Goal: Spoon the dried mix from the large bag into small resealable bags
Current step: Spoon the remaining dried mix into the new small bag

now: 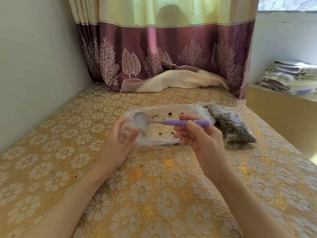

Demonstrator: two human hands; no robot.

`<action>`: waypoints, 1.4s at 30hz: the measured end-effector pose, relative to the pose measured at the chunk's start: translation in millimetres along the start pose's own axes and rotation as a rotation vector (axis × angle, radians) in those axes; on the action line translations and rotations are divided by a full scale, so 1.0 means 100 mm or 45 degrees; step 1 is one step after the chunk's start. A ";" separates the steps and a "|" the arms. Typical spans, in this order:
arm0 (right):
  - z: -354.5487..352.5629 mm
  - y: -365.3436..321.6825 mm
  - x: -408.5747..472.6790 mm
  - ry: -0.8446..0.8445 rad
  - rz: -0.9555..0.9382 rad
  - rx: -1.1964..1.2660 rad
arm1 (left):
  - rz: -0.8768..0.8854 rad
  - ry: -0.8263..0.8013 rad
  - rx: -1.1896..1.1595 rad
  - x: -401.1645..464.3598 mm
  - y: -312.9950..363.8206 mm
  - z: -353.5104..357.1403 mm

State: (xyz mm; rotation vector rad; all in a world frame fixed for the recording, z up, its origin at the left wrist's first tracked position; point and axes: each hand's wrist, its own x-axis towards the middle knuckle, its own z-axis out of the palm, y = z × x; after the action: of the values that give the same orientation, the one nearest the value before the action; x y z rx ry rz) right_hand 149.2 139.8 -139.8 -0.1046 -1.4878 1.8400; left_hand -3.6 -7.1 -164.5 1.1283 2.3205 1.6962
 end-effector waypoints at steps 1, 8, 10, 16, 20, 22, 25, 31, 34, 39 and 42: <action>-0.02 -0.01 0.01 0.063 0.006 0.044 | -0.001 -0.005 -0.002 0.00 0.00 -0.01; -0.29 0.03 0.12 0.550 0.033 -0.088 | 0.071 0.028 0.013 -0.01 -0.01 -0.02; -0.35 0.07 0.15 0.590 0.019 -0.217 | 0.102 -0.027 0.056 -0.03 -0.01 0.00; -0.51 0.15 0.18 0.722 0.020 -0.487 | 0.053 -0.148 0.124 -0.03 -0.01 0.02; -0.54 0.15 0.19 0.803 -0.054 -0.695 | 0.038 -0.183 0.065 -0.01 -0.05 0.03; -0.52 0.16 0.19 0.824 -0.107 -0.796 | 0.030 -0.197 0.075 0.00 -0.07 0.03; -0.47 0.20 0.18 0.773 -0.154 -0.918 | 0.050 -0.199 0.122 0.01 -0.11 0.03; -0.47 0.29 0.20 0.728 -0.108 -1.006 | 0.021 -0.162 0.116 0.01 -0.10 0.04; -0.47 0.31 0.21 0.737 -0.093 -0.954 | 0.010 -0.160 0.120 -0.01 -0.07 0.03; -0.50 0.31 0.22 0.841 -0.116 -0.835 | 0.015 -0.176 0.105 0.00 -0.07 0.04; -0.48 0.30 0.21 0.808 -0.146 -0.925 | -0.005 -0.183 0.090 -0.01 -0.07 0.04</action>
State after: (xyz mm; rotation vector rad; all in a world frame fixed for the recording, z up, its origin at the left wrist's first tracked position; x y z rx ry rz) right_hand 143.8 189.9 -173.4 -0.8456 -1.5548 0.9519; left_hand -4.4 -5.3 -172.0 1.2132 2.3089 1.4893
